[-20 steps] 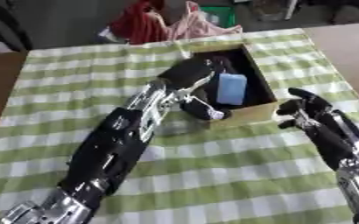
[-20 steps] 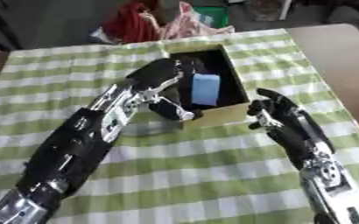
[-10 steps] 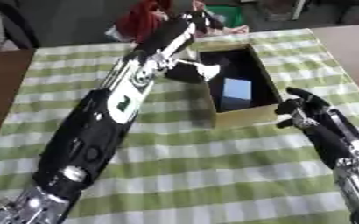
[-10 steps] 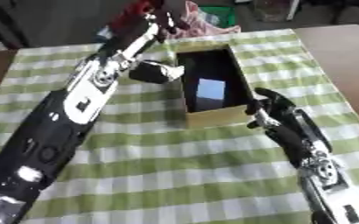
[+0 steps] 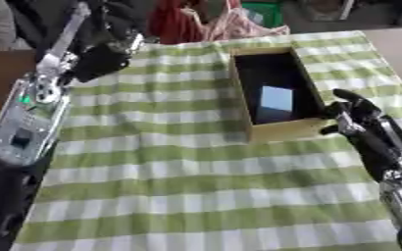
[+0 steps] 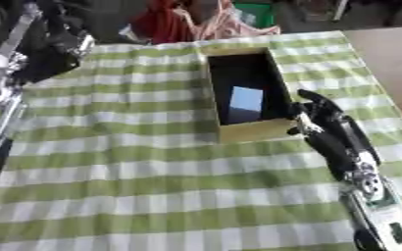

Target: Pick up objects on the table and place them in the box.

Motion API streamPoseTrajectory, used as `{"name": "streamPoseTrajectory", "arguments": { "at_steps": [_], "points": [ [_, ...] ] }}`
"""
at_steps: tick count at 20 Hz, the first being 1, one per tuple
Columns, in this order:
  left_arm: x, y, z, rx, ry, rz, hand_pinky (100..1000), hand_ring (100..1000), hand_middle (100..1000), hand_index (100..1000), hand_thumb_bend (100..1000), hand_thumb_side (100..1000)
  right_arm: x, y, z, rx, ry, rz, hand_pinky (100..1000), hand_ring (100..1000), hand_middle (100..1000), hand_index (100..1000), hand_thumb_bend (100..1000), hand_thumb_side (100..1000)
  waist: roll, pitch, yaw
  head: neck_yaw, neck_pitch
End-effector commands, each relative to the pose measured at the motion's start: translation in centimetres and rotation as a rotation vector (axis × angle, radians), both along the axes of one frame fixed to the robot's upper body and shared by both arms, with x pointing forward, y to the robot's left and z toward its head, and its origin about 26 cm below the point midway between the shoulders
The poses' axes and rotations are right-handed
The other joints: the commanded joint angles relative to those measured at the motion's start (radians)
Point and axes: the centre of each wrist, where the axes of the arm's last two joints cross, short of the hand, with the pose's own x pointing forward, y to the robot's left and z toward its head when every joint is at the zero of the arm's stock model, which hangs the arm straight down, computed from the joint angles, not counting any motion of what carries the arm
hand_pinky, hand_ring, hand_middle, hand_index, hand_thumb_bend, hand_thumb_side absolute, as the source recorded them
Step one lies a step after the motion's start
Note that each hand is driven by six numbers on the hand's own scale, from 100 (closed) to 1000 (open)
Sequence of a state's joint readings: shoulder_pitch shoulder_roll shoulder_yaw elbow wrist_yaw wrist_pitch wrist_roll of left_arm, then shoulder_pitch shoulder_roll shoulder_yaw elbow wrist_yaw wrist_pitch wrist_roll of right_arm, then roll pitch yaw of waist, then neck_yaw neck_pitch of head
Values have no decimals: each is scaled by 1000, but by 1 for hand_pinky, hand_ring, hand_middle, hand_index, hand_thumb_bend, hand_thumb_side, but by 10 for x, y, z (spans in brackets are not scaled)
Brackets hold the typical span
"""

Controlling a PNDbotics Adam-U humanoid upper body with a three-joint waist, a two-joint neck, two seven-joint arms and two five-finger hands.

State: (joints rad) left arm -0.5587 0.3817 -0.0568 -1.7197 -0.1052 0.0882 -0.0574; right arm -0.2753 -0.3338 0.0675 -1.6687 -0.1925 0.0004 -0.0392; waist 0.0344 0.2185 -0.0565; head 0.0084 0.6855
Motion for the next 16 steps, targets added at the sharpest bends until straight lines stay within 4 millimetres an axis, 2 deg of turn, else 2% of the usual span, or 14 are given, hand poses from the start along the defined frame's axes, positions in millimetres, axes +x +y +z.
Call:
{"name": "streamPoseTrajectory", "arguments": {
  "at_steps": [1, 7, 16],
  "points": [
    [-13, 24, 7, -57, -24, 58, 542, 716, 708, 811, 173, 405, -2, -9, 16, -21, -60, -36, 579, 725, 631, 887, 121, 436, -5, -14, 7, 3, 15],
    [-29, 44, -23, -156, 39, 133, 532, 710, 699, 807, 162, 414, -5, -15, 20, 3, -89, -86, 581, 736, 646, 887, 100, 439, -9, -16, 21, 19, 38],
    [-41, 50, -52, -260, 111, 183, 527, 712, 699, 805, 163, 432, -9, -15, 26, 37, -128, -129, 599, 788, 706, 887, 100, 437, -14, -14, 33, 36, 77]
  ]
}}
